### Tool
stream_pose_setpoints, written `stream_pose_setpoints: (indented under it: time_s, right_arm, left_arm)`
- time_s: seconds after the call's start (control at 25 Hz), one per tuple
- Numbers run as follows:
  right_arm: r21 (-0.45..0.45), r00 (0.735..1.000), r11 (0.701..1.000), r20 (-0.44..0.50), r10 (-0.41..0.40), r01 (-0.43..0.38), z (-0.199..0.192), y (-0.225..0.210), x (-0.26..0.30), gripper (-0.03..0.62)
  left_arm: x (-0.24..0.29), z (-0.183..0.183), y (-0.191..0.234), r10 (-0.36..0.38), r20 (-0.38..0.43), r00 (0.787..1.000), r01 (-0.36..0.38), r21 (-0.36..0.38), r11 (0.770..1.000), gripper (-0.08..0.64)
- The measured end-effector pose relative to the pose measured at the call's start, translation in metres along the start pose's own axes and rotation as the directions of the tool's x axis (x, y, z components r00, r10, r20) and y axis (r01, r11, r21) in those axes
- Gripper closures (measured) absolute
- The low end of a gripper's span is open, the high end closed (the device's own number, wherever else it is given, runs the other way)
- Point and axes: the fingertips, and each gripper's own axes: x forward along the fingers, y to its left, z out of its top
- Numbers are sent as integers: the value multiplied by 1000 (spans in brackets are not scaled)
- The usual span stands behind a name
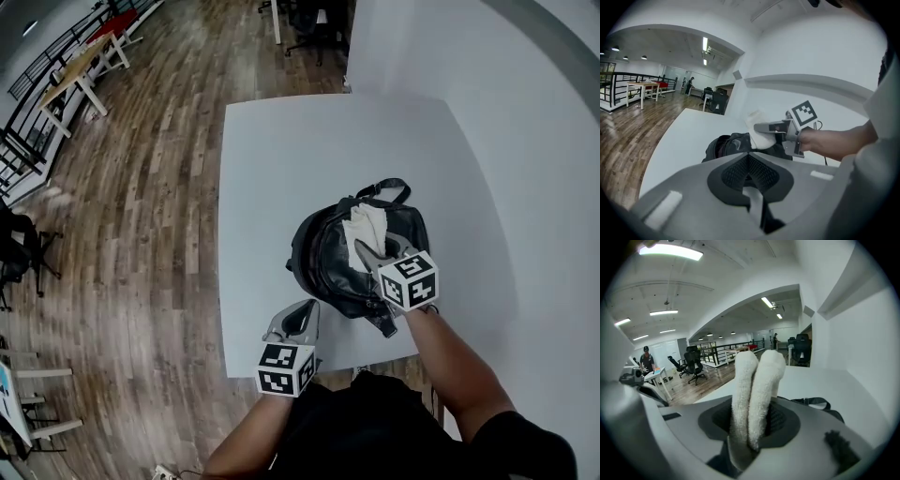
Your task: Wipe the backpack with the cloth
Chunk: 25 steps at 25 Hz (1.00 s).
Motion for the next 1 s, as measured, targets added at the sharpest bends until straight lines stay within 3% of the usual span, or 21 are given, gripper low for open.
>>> stream_pose_setpoints:
  time_s: [0.52,1.0]
  right_arm:
    - [-57,996,994,-17,91,-92,26,14,113,463]
    - [-66,996,995,-55,73,-77,15,-9,126,463]
  left_arm:
    - [-16,0,23,111,23,994,-110,-40,993,552]
    - [-12,-6,25,141,6,990,-140,-60,988,552]
